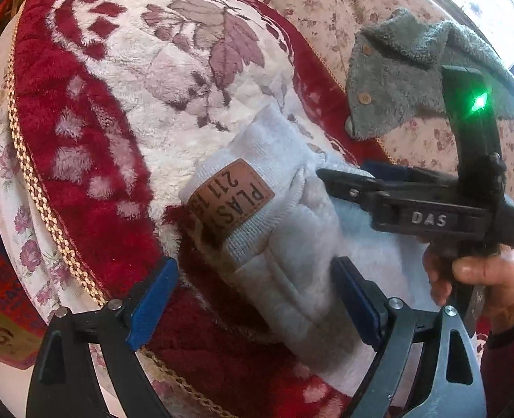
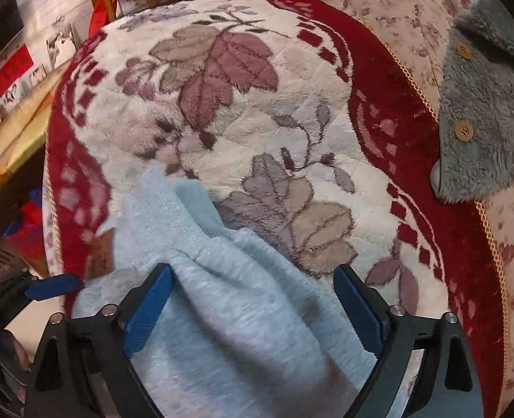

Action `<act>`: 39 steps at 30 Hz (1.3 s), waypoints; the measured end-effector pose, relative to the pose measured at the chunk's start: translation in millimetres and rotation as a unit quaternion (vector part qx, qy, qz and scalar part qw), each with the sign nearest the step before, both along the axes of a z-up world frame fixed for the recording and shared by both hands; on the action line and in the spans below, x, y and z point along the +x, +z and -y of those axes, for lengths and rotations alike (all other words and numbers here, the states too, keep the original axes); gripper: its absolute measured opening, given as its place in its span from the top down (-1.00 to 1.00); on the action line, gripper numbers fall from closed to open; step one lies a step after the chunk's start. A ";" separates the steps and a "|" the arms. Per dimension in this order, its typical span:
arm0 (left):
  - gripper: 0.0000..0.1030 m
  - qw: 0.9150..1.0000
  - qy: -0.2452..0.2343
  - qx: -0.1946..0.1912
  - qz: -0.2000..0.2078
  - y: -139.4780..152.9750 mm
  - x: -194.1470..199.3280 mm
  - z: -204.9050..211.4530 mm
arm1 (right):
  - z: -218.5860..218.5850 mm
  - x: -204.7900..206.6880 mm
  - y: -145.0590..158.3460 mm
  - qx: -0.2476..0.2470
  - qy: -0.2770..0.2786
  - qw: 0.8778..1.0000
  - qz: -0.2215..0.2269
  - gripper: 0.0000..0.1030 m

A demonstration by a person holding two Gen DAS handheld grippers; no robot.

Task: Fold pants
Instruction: 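Grasp the waistband by the brown tag with the left tool and lift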

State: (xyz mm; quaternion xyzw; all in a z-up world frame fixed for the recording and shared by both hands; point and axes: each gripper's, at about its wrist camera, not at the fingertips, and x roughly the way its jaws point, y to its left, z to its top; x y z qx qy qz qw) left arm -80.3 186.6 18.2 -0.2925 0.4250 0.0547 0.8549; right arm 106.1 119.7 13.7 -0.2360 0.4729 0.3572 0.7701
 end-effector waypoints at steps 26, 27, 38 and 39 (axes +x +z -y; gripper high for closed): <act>0.27 0.998 -0.027 -0.039 0.044 -7.7 41.9 24.2 | 108.9 -34.6 27.6 0.074 -0.109 0.991 -0.023 -0.26; 0.27 0.998 -0.024 -0.040 0.042 -6.6 41.8 24.8 | 108.3 -34.4 22.6 0.055 -0.111 0.992 -0.015 -0.19; 0.42 0.997 -0.035 0.016 0.062 23.1 35.6 43.7 | 81.1 -19.9 6.6 0.051 -0.114 0.992 -0.021 -0.33; 0.43 0.996 -0.039 0.023 0.074 31.2 32.7 46.7 | 88.6 -23.1 11.1 0.064 -0.122 0.990 -0.021 -0.33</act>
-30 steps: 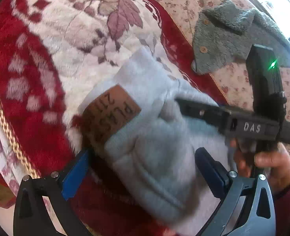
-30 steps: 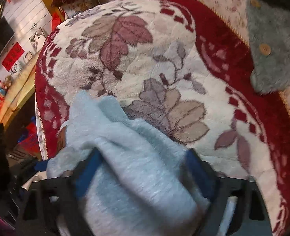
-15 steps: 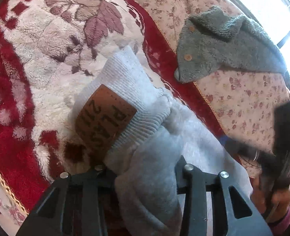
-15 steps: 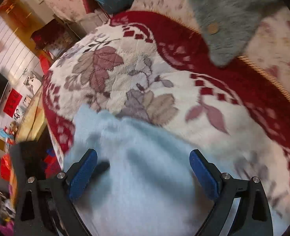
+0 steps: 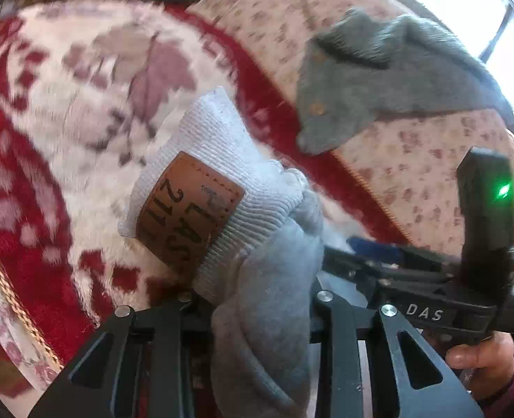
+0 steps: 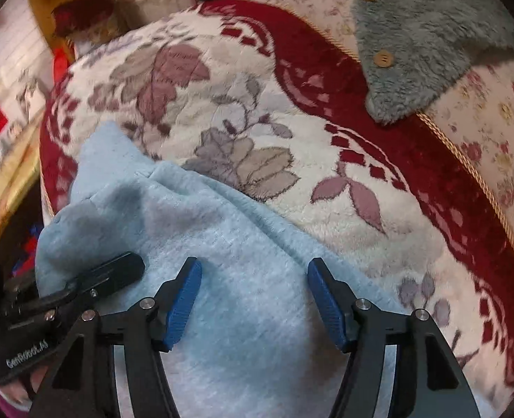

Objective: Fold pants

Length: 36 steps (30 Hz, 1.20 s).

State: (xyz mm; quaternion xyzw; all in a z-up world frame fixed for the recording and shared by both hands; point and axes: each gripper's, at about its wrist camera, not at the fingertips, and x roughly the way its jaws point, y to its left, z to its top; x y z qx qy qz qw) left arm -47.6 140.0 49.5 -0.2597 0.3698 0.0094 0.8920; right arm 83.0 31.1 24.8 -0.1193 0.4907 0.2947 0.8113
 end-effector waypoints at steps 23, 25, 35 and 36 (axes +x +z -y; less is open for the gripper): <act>0.48 0.983 -0.124 0.103 0.084 55.5 -44.4 179.8 | 193.1 -55.6 133.6 0.121 -0.157 0.980 -0.009 -0.72; 0.48 0.982 -0.125 0.113 0.081 51.1 -43.1 187.3 | 198.7 -66.9 136.4 0.152 -0.140 0.978 -0.022 -0.74; 0.48 0.966 -0.125 0.217 0.069 29.5 -41.6 235.4 | 187.0 -76.3 149.4 0.173 -0.116 0.978 -0.024 -0.83; 0.48 0.961 -0.134 0.234 0.065 22.3 -42.6 248.1 | 187.0 -76.7 151.4 0.170 -0.115 0.979 -0.021 -0.83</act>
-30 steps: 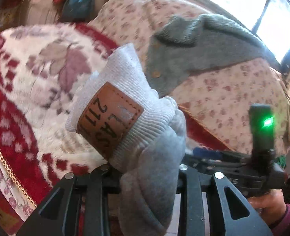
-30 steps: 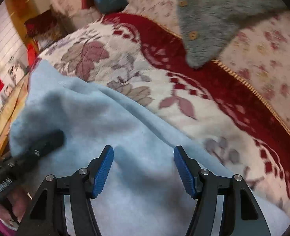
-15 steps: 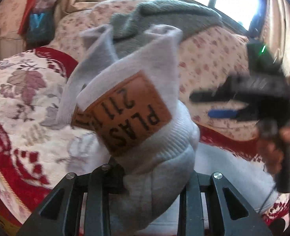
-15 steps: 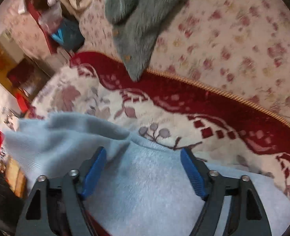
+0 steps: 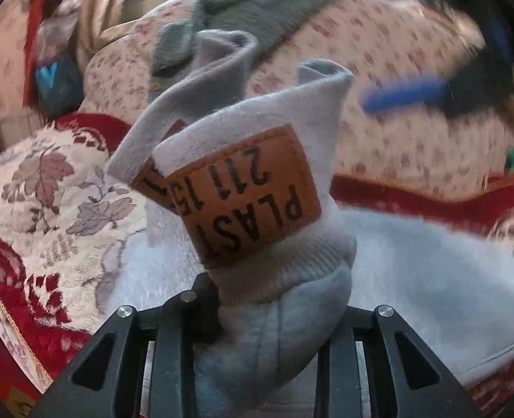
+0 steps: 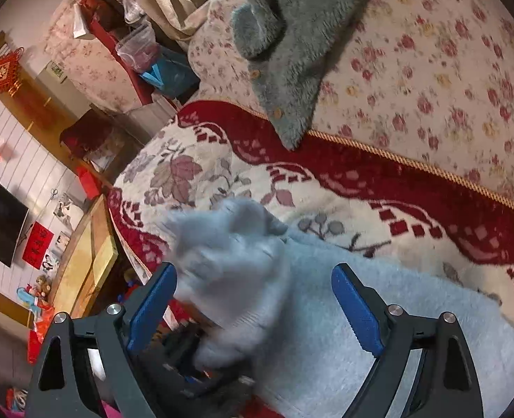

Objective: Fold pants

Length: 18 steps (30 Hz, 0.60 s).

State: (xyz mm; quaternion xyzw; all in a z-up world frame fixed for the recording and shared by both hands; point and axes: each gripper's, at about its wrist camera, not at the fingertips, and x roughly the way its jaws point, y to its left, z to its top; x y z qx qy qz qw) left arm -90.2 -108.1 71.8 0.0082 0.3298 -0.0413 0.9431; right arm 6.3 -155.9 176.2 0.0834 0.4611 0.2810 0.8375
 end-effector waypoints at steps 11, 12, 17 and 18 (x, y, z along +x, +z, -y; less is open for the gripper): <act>-0.70 0.994 -0.077 0.080 0.016 -16.4 -55.0 46.4 | 23.8 -0.1 -27.1 -0.063 -0.008 0.998 -0.025 -0.84; -0.71 0.993 -0.082 0.085 0.026 -13.4 -62.3 47.3 | 27.0 0.6 -33.6 -0.055 -0.010 0.998 -0.034 -0.84; -0.71 0.986 -0.123 0.100 0.046 9.3 -87.9 25.2 | 30.4 -2.1 -57.0 -0.057 -0.012 0.996 -0.060 -0.85; -0.71 0.987 -0.120 0.098 0.047 13.9 -89.2 14.8 | 30.9 -4.3 -61.6 -0.055 -0.010 0.997 -0.061 -0.85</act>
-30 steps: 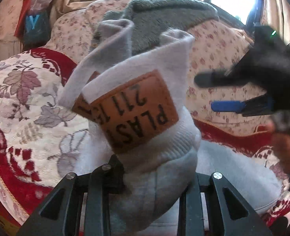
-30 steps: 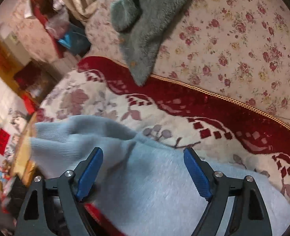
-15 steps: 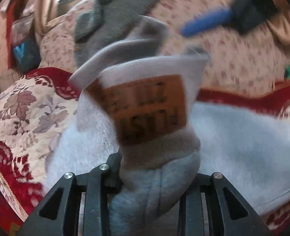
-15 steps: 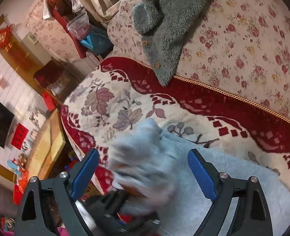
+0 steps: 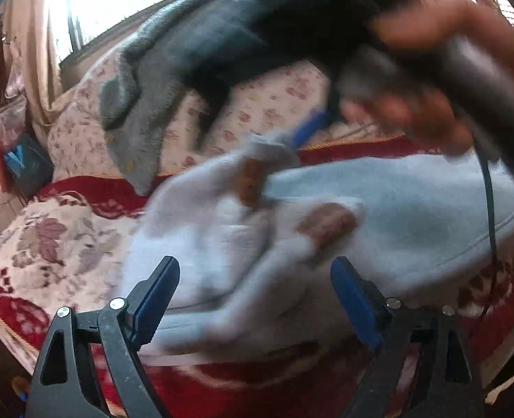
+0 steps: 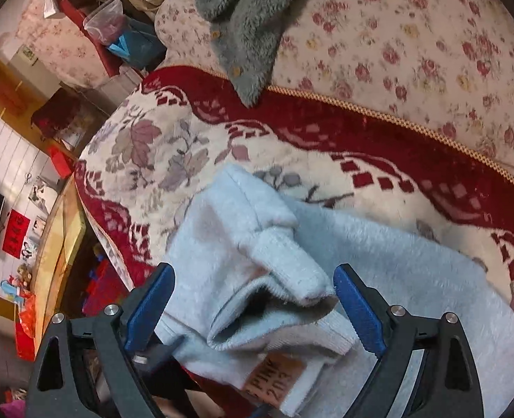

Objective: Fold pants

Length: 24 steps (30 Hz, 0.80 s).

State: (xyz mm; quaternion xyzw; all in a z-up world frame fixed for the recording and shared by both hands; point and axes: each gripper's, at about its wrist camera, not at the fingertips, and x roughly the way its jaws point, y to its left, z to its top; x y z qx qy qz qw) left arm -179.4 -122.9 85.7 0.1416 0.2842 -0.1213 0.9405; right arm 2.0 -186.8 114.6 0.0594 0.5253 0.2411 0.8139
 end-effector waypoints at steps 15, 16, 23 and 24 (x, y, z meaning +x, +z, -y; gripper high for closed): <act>-0.71 0.997 0.014 -0.067 -0.040 -12.6 60.6 -39.7 | 0.3 -20.1 -24.7 0.122 0.001 0.992 -0.025 0.51; -0.63 0.997 0.012 -0.068 -0.036 -10.9 61.9 -39.5 | 1.2 -22.0 -20.1 0.143 0.003 0.990 -0.023 0.54; 0.42 0.992 -0.048 -0.098 -0.057 12.2 37.6 -51.6 | 4.7 -54.1 -6.8 0.201 0.006 0.979 -0.021 0.56; 0.43 0.993 -0.058 -0.087 -0.057 11.4 31.6 -48.6 | 7.3 -63.9 -8.1 0.199 0.006 0.980 -0.017 0.56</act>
